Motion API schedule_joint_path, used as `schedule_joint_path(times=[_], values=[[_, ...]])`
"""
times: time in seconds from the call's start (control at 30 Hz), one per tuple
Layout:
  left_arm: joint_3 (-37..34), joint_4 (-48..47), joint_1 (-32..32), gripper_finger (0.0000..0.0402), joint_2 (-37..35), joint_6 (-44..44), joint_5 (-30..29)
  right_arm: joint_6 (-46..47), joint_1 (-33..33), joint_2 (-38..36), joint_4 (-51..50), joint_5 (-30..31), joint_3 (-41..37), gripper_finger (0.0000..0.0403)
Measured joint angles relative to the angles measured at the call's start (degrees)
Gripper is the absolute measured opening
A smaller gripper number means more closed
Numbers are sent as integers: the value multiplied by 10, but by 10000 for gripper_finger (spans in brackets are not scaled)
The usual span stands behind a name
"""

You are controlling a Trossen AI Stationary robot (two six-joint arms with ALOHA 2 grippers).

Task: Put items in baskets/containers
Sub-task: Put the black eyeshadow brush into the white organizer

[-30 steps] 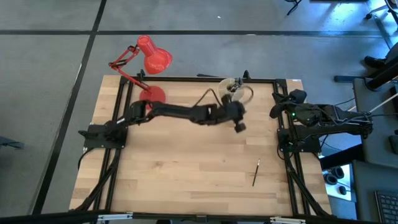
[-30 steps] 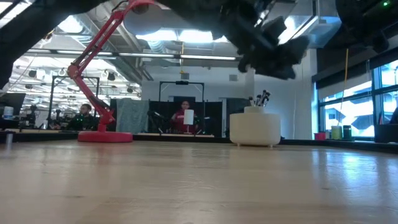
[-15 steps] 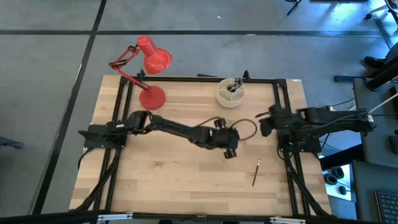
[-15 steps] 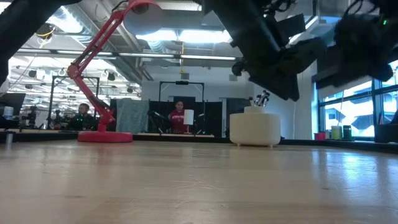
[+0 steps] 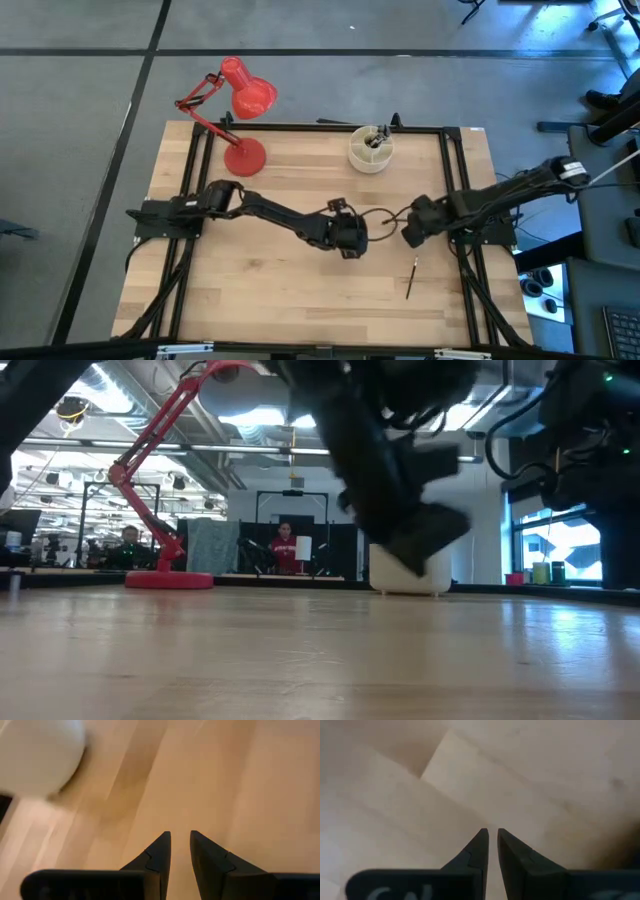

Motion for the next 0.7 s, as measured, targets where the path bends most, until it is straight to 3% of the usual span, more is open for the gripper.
schedule_joint_path(times=[0.17, 0.43, 0.7], values=[[-127, 65, 14, 59, -71, -17, -1, 60, 62, 21, 74, -6, 5, 42], [-385, 236, 47, 54, -261, -57, 16, 146, 128, 45, 110, 19, 5, 43], [-504, 262, 48, 54, -426, -92, 3, 230, 170, 74, 145, 13, 5, 106]])
